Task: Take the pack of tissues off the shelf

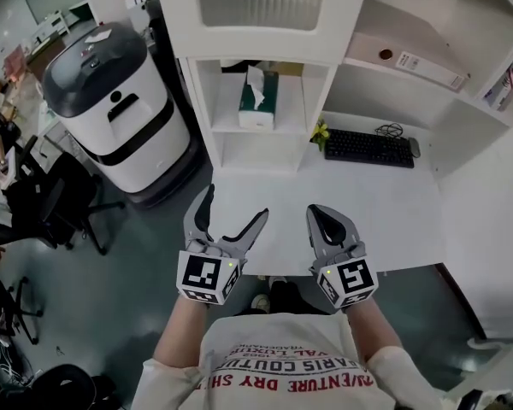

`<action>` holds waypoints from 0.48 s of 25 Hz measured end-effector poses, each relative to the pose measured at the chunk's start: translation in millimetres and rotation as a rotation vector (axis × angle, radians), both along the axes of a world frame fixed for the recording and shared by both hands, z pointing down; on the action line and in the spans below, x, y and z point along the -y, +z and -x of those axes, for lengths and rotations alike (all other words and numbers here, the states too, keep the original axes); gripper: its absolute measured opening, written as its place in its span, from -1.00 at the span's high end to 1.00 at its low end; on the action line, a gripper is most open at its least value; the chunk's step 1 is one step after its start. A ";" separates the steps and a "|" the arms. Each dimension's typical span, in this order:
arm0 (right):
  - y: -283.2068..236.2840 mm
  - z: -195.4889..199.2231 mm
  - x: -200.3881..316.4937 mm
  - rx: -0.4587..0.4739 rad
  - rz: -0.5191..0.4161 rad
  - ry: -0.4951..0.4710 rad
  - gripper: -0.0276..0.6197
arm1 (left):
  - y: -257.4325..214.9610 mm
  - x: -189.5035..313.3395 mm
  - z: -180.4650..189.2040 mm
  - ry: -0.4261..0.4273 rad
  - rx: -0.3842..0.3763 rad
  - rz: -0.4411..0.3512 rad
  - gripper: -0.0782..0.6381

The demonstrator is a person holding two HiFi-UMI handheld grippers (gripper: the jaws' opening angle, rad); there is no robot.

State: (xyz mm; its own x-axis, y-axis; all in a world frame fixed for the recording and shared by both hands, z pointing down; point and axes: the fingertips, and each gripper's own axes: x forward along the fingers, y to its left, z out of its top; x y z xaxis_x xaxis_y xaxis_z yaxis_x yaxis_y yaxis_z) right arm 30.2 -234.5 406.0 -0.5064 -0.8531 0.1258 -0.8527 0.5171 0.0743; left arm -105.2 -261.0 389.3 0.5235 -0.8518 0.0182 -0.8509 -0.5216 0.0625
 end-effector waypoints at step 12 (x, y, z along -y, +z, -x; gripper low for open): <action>-6.1 -13.8 100.5 0.006 -0.011 -0.075 0.91 | 12.4 113.9 -17.3 -0.090 0.027 0.043 -0.54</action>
